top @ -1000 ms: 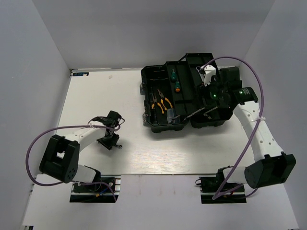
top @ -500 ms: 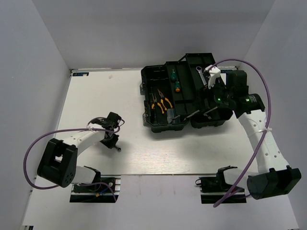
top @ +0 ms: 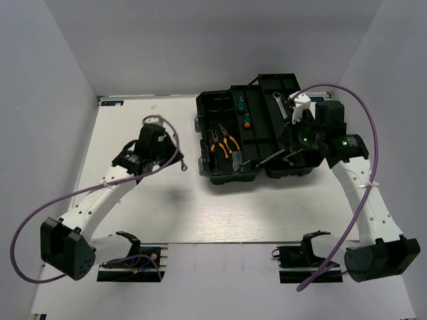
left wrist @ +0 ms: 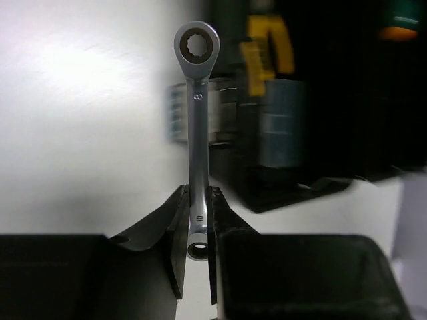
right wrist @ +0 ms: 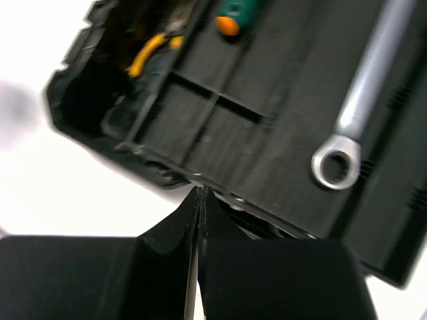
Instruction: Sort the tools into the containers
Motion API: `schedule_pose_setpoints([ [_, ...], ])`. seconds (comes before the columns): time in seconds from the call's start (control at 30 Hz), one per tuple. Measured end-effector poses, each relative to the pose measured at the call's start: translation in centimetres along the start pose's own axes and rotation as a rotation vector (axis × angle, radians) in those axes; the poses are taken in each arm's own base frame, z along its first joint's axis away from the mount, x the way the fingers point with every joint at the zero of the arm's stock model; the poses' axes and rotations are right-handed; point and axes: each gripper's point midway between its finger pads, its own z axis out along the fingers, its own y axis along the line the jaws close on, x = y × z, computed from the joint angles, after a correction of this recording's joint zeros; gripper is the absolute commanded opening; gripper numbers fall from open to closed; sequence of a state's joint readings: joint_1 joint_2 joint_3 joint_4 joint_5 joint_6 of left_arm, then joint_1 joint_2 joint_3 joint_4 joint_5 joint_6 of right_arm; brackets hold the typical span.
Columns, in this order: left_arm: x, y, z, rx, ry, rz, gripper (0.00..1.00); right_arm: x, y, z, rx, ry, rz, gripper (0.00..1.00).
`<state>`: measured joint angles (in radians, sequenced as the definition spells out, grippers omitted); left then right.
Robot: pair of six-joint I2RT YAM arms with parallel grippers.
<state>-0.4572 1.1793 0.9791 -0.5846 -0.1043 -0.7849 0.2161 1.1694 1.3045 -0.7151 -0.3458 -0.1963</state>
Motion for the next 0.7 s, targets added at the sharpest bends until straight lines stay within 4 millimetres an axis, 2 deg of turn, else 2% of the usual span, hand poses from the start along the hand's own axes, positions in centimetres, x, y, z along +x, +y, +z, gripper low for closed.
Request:
schedule_pose_setpoints([
  [0.13, -2.4, -9.1, -0.1, 0.313, 0.031, 0.190, 0.00, 0.1, -2.6, -0.4, 0.165, -0.024, 0.023, 0.00],
  [0.2, -3.5, -14.5, 0.3, 0.475, 0.044, 0.271, 0.00, 0.0, -4.2, -1.0, 0.266, -0.039, 0.037, 0.00],
  [0.27, -3.7, -19.5, 0.6, 0.640, 0.059, 0.351, 0.00, -0.1, -5.5, -1.6, 0.343, -0.055, 0.047, 0.00],
  [0.4, -3.4, -27.2, 1.1, 0.857, 0.094, 0.445, 0.00, 0.0, -7.3, -2.8, 0.463, -0.082, 0.069, 0.00],
  [0.53, -2.9, -33.3, 1.5, 1.058, 0.086, 0.477, 0.00, 0.7, -8.4, -3.9, 0.544, -0.098, 0.100, 0.00],
  [0.7, -1.3, -37.5, 3.3, 1.191, 0.105, 0.439, 0.00, 1.2, -8.9, -4.9, 0.589, -0.123, 0.131, 0.00],
])
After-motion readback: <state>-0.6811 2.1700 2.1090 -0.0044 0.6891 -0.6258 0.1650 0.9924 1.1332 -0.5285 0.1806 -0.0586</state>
